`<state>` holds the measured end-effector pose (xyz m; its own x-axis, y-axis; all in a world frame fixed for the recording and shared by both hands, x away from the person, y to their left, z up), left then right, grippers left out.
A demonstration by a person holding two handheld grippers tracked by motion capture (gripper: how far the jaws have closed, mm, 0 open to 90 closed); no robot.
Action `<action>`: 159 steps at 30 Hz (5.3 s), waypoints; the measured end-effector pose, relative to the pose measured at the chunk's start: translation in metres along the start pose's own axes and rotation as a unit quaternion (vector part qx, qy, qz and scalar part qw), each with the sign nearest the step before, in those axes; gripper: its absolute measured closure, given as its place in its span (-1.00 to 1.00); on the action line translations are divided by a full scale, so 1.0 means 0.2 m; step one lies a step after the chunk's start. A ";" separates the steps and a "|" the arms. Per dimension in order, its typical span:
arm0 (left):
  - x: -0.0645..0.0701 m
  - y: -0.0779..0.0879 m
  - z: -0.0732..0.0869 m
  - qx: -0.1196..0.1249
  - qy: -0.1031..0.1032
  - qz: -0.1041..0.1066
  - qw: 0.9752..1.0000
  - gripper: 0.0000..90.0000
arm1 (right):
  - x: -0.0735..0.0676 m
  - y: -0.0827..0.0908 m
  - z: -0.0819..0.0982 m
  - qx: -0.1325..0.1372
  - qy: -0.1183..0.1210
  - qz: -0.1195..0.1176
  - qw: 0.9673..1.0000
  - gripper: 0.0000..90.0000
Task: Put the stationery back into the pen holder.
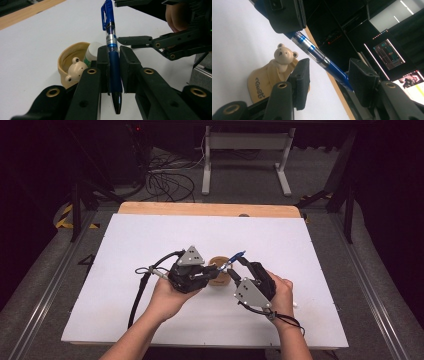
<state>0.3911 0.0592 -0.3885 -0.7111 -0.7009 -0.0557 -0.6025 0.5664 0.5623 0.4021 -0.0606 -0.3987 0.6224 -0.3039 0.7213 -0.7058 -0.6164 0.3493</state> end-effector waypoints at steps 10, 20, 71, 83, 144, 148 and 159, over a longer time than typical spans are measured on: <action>0.03 -0.02 -0.01 -0.005 -0.001 0.016 1.000 0.76 | -0.02 -0.03 0.00 -0.024 0.048 0.002 0.999 0.28; 0.04 -0.04 -0.02 -0.005 -0.001 0.024 1.000 0.75 | -0.03 -0.03 0.00 -0.031 0.071 -0.001 0.997 0.41; -0.23 0.14 0.14 0.095 -0.003 -0.024 0.995 -0.15 | 0.08 -0.03 0.00 0.090 -0.186 0.009 0.978 0.77; -0.32 0.20 0.25 0.110 0.000 -0.048 0.993 -0.34 | 0.11 -0.09 -0.03 0.151 -0.262 -0.005 0.953 0.77; -0.47 0.27 0.38 0.132 0.017 -0.078 0.988 -0.51 | 0.05 -0.33 0.03 0.127 -0.368 -0.098 0.916 0.56; -0.48 0.28 0.38 0.134 0.014 -0.080 0.988 -0.51 | 0.07 -0.31 0.03 0.133 -0.371 -0.093 0.914 0.49; -0.48 0.28 0.38 0.130 0.015 -0.084 0.988 -0.52 | 0.13 -0.22 0.06 0.133 -0.358 -0.086 0.920 0.07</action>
<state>0.3982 0.1921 -0.4140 -0.5846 -0.8048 -0.1025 -0.7864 0.5310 0.3155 0.4525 -0.0492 -0.4027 0.8478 -0.5274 0.0557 -0.5273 -0.8270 0.1949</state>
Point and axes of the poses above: each handheld gripper's, and its own axes: y roughly backward along the jaws, z roughly out of its underside, x roughly to its right, the point moved 8 cm from there along -y, roughly forward along the jaws, and after that the axes turned 12 degrees about -z, right-handed, at the moved point
